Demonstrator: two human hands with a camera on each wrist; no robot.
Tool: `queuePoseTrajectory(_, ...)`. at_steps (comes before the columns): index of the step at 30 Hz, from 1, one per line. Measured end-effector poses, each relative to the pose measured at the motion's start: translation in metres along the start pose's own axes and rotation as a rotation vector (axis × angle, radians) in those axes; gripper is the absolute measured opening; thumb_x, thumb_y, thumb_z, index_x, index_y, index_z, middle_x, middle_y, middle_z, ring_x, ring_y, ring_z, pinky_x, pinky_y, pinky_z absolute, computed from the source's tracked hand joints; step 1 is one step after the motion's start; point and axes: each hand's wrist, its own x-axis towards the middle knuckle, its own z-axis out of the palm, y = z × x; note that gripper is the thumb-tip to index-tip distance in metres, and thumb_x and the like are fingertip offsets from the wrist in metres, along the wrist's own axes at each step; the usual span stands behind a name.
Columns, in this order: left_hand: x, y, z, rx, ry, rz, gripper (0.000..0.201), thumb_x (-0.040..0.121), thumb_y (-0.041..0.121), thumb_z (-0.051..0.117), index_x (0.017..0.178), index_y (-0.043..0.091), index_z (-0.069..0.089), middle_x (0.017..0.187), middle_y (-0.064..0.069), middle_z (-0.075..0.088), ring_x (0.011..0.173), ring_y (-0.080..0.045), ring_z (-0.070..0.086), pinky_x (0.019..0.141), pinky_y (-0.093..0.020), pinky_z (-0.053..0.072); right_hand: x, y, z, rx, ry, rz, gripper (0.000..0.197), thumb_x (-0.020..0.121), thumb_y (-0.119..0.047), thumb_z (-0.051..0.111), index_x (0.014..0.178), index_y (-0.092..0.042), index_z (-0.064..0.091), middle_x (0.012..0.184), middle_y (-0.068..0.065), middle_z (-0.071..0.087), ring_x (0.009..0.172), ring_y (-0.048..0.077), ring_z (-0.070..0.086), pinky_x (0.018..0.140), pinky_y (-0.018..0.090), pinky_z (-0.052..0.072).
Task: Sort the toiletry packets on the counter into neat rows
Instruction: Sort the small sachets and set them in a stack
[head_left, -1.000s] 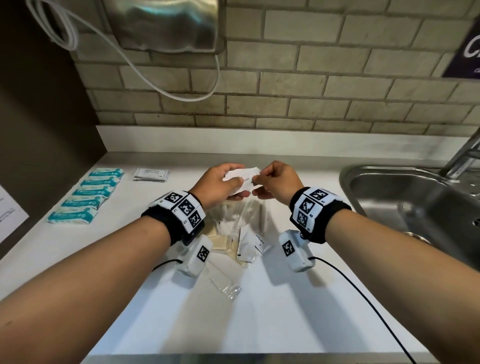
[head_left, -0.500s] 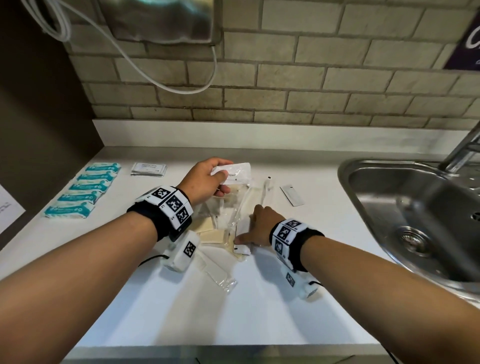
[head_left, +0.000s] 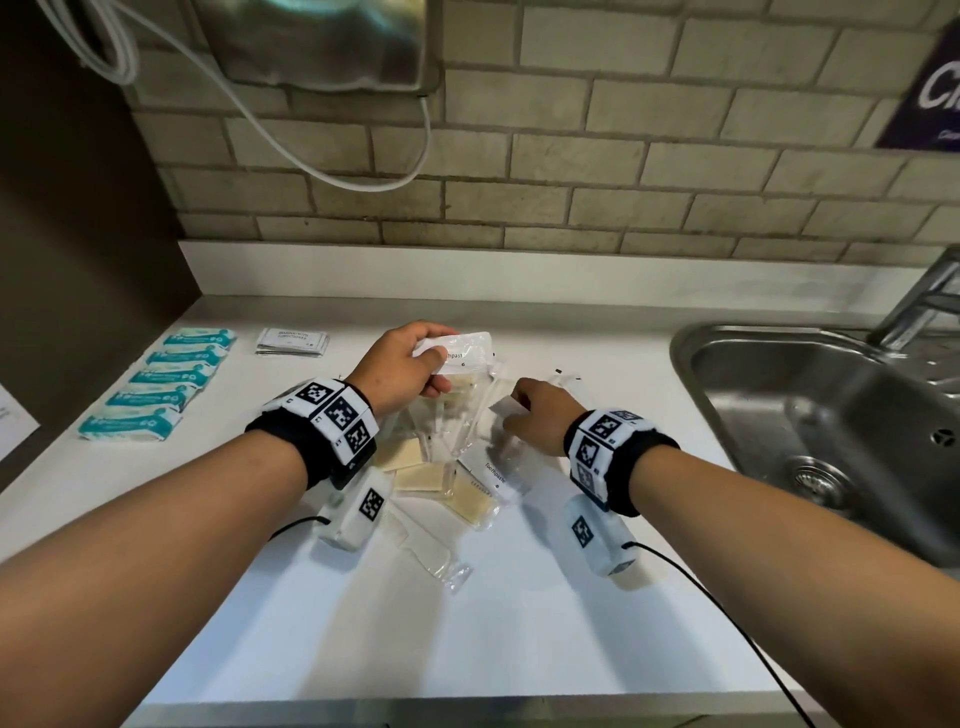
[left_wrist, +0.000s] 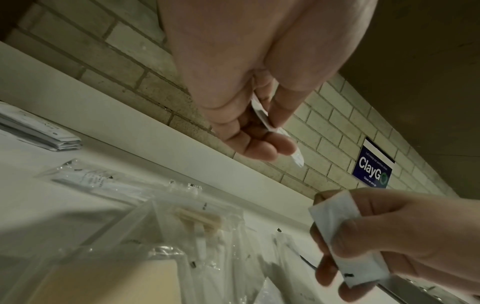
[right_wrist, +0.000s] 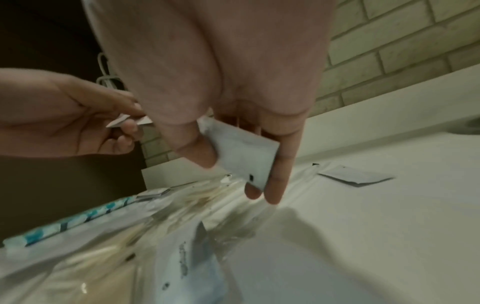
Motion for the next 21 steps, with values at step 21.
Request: queuePoseTrajectory(21, -0.001, -0.01, -0.004, 0.007, -0.019, -0.031, 0.026, 0.099, 0.008, 0.048, 0.117, 0.02, 0.061, 0.105, -0.006, 0.064, 0.068, -0.017, 0.066, 0.07, -0.031, 0.056, -0.009, 0.008, 0.024, -0.21, -0.121, 0.048, 0.033, 0.079, -0.016, 0.067, 0.109, -0.003, 0.061, 0.107, 0.011, 0.067, 0.1, 0.025, 0.065, 0.076, 0.029, 0.052)
